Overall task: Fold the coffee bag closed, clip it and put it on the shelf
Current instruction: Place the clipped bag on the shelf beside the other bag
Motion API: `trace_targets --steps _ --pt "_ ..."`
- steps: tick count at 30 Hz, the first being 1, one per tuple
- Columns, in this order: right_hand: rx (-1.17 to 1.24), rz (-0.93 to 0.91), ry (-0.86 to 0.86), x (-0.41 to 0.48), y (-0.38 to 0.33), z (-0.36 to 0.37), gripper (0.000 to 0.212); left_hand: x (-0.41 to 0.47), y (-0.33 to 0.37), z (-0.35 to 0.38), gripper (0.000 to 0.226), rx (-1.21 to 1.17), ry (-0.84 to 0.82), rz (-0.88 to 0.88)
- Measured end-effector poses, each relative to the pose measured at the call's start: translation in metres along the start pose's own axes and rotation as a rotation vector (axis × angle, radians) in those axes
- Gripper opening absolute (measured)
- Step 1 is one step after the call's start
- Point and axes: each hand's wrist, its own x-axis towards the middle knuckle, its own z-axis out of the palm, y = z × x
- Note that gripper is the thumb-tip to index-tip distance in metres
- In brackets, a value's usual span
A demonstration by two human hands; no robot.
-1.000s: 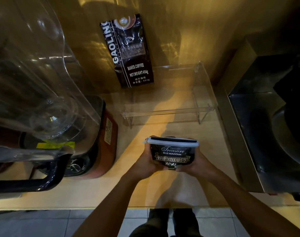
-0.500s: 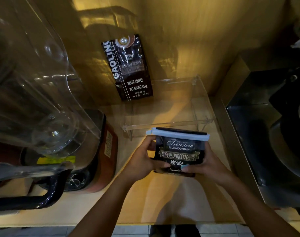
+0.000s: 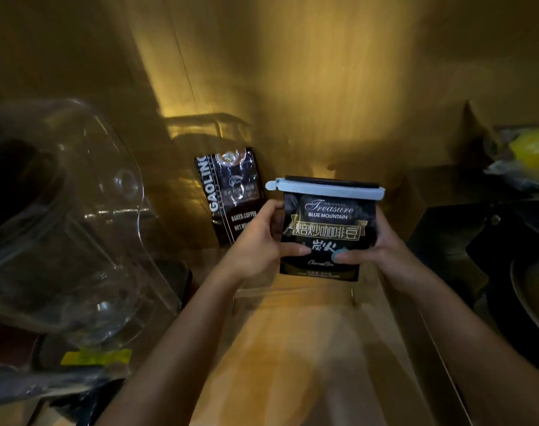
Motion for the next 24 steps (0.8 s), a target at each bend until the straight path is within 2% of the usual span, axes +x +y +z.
trace_targets --steps 4,7,12,17,20,24 --pt "-0.008 -0.008 -0.018 0.036 -0.012 -0.014 0.091 0.033 -0.001 0.003 0.064 -0.004 0.065 0.043" --pt "-0.008 0.005 -0.007 0.06 -0.01 -0.02 0.094 0.052 -0.006 0.011 0.066 -0.05 0.139 0.024" --pt "0.026 0.015 0.015 0.089 0.008 -0.02 0.09 0.072 -0.019 0.018 0.07 -0.052 0.232 -0.05" --pt "0.064 0.065 0.037 0.107 0.031 -0.015 0.086 0.086 -0.032 0.027 0.065 -0.21 0.364 -0.252" --pt "0.096 0.05 0.054 0.113 0.037 -0.016 0.095 0.093 -0.034 0.032 0.07 -0.305 0.401 -0.276" --pt "0.09 0.031 0.063 0.12 0.043 -0.018 0.09 0.101 -0.036 0.038 0.067 -0.341 0.466 -0.267"
